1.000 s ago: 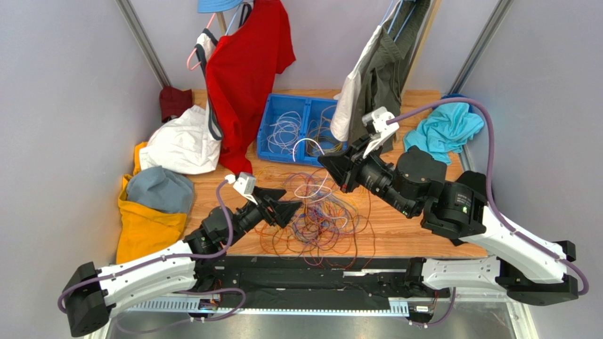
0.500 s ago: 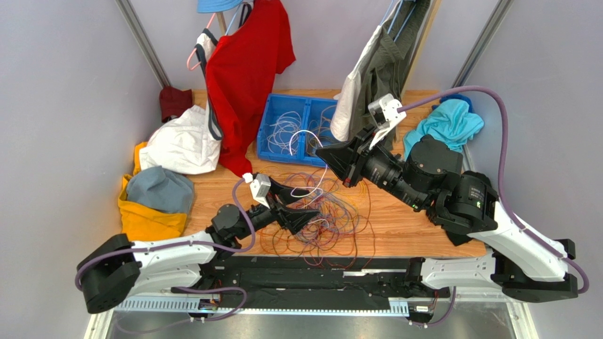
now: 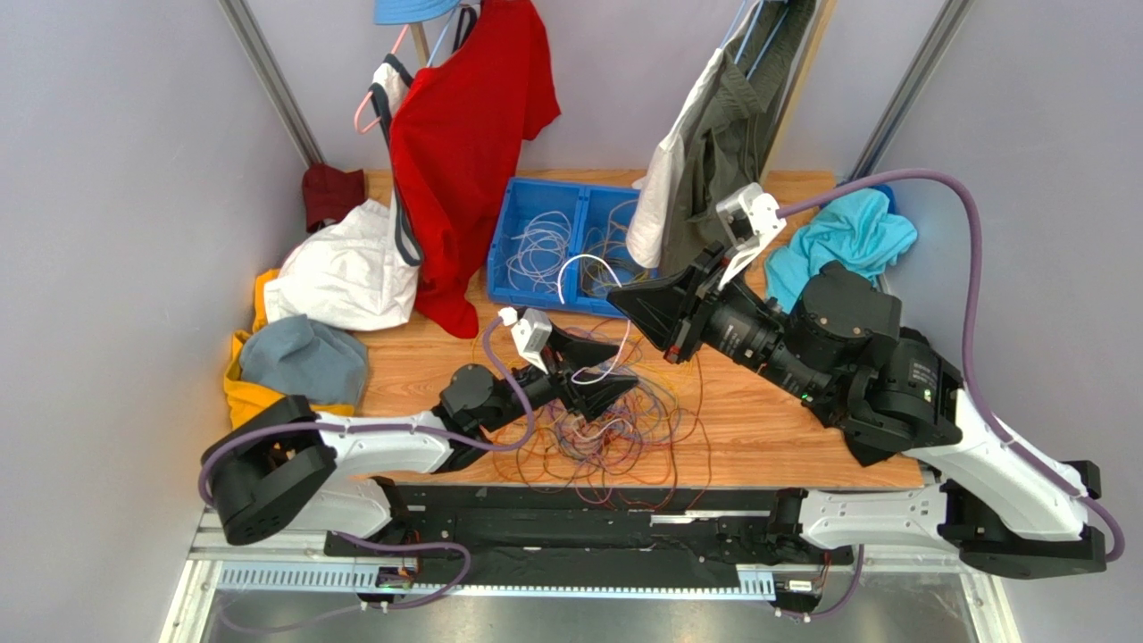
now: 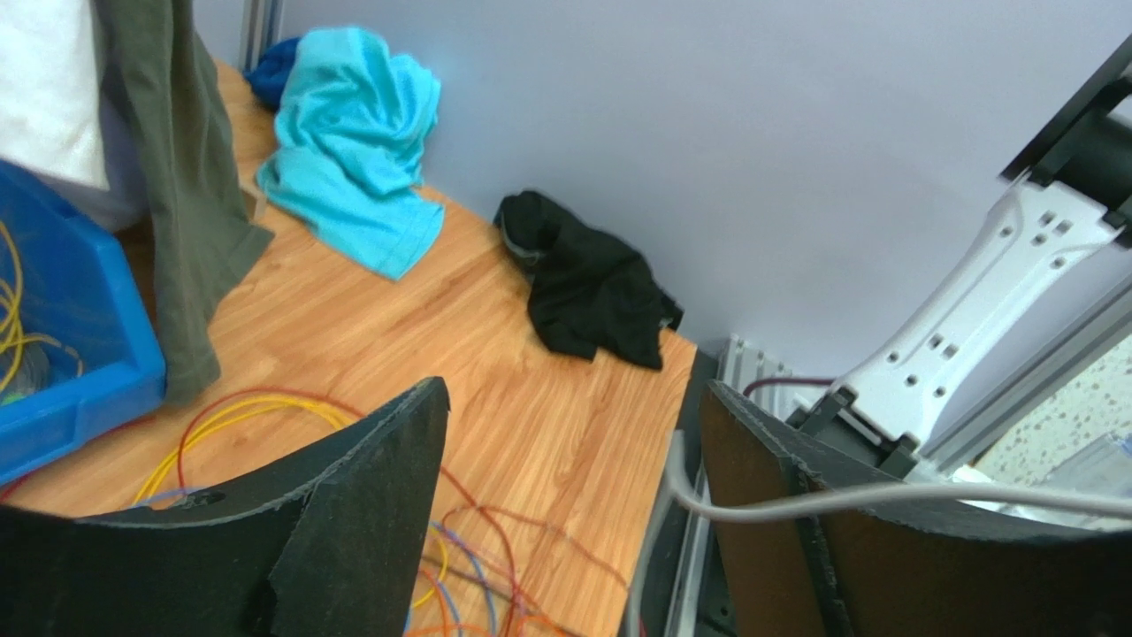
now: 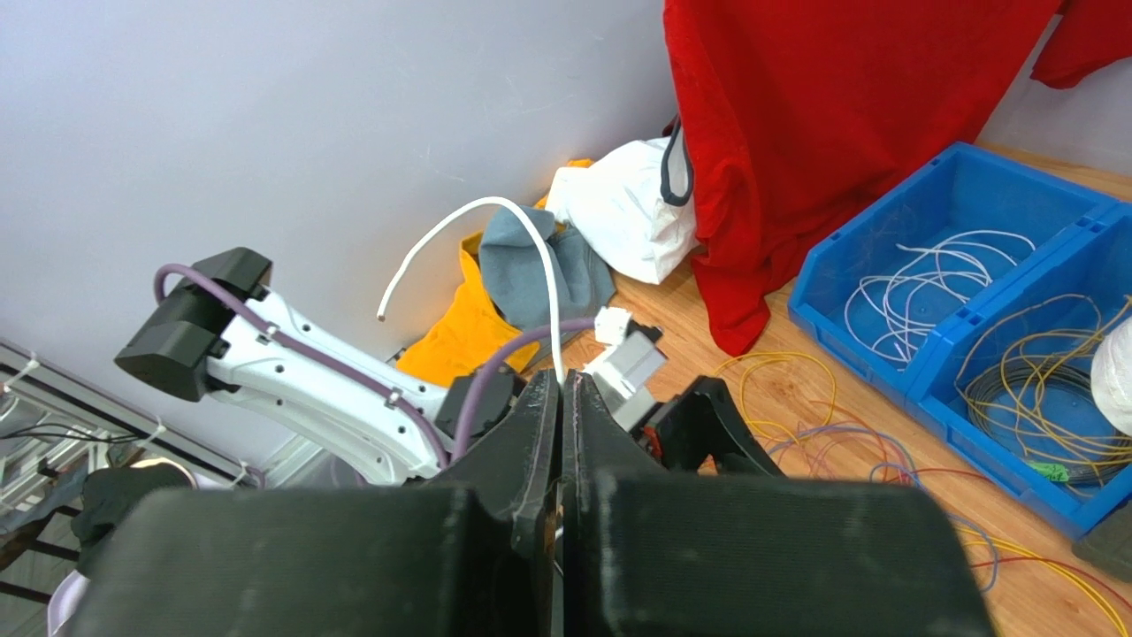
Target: Untangle the cables
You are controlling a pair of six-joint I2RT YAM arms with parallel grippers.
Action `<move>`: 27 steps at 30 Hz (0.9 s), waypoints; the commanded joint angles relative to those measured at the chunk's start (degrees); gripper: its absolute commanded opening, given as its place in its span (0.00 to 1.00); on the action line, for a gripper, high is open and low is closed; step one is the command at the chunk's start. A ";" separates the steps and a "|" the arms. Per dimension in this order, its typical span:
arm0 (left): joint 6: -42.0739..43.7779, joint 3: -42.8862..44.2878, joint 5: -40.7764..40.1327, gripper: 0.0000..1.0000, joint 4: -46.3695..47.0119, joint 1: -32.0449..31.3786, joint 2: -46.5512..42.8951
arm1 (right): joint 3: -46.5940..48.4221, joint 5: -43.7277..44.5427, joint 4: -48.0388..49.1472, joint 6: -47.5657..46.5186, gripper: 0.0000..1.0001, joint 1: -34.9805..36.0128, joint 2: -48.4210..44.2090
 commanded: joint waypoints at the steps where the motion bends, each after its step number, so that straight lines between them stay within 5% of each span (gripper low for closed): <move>1: -1.48 0.71 1.05 0.72 5.97 -0.38 3.85 | -0.08 -0.52 -0.12 0.29 0.00 0.14 -2.33; 8: -2.89 0.44 -1.50 0.00 1.88 -0.38 0.35 | -6.31 1.59 1.28 0.73 0.03 0.23 -6.55; 10: -2.02 2.71 -2.90 0.00 -9.00 -0.38 -5.79 | -8.77 2.90 2.16 1.08 0.14 0.23 -9.01; 11: -1.93 4.29 -3.52 0.00 -14.43 -0.38 -8.16 | -11.22 3.52 2.33 1.52 0.32 0.23 -9.88; 14: -0.35 15.53 -7.99 0.00 -43.76 -0.29 -15.90 | -16.66 6.86 2.69 2.57 0.51 0.22 -13.40; 18: 5.09 32.23 -13.35 0.00 -82.84 -0.29 -13.03 | -23.97 11.60 2.86 3.98 0.52 0.14 -19.28; 21: 5.98 41.29 -17.92 0.00 -100.19 -0.20 -7.76 | -29.95 15.12 2.60 5.30 0.52 0.22 -22.80; 27: 9.58 52.81 -15.05 0.00 -117.46 1.73 3.49 | -36.80 14.87 2.86 7.41 0.51 0.23 -25.01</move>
